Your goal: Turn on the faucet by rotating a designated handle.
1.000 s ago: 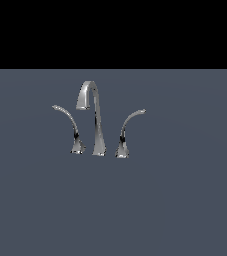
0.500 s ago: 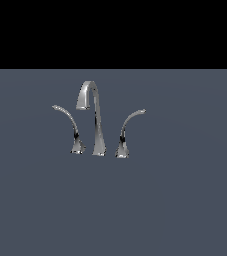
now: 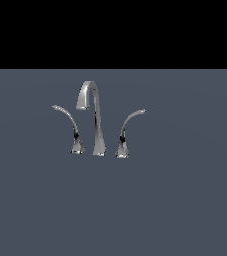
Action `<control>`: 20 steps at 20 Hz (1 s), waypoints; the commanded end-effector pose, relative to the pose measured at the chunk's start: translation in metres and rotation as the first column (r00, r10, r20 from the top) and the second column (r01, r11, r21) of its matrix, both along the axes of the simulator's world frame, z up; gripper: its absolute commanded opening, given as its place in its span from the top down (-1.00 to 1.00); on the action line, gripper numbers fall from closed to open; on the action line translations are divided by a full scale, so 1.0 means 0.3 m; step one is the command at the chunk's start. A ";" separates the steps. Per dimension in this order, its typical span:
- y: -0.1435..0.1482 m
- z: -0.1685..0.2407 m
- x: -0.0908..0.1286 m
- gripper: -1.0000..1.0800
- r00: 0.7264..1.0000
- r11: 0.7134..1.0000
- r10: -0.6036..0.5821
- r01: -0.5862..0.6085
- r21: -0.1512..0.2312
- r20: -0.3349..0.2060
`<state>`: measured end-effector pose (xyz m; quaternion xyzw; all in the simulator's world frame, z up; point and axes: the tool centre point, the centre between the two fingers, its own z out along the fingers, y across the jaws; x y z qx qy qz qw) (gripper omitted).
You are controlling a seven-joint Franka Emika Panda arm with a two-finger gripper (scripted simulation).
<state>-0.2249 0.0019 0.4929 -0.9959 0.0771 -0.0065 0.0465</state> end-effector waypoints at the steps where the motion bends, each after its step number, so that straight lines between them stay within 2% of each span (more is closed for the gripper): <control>1: 0.018 -0.024 0.042 1.00 0.999 0.999 -0.033 0.034 0.039 -0.022; 7: 0.080 -0.113 0.169 1.00 0.983 0.979 -0.145 0.159 0.130 -0.111; 11: 0.126 -0.188 0.256 1.00 0.955 0.951 -0.231 0.262 0.164 -0.185; 15: 0.174 -0.272 0.337 1.00 0.911 0.914 -0.320 0.369 0.170 -0.259; 20: 0.232 -0.388 0.430 1.00 0.834 0.853 -0.434 0.502 0.141 -0.340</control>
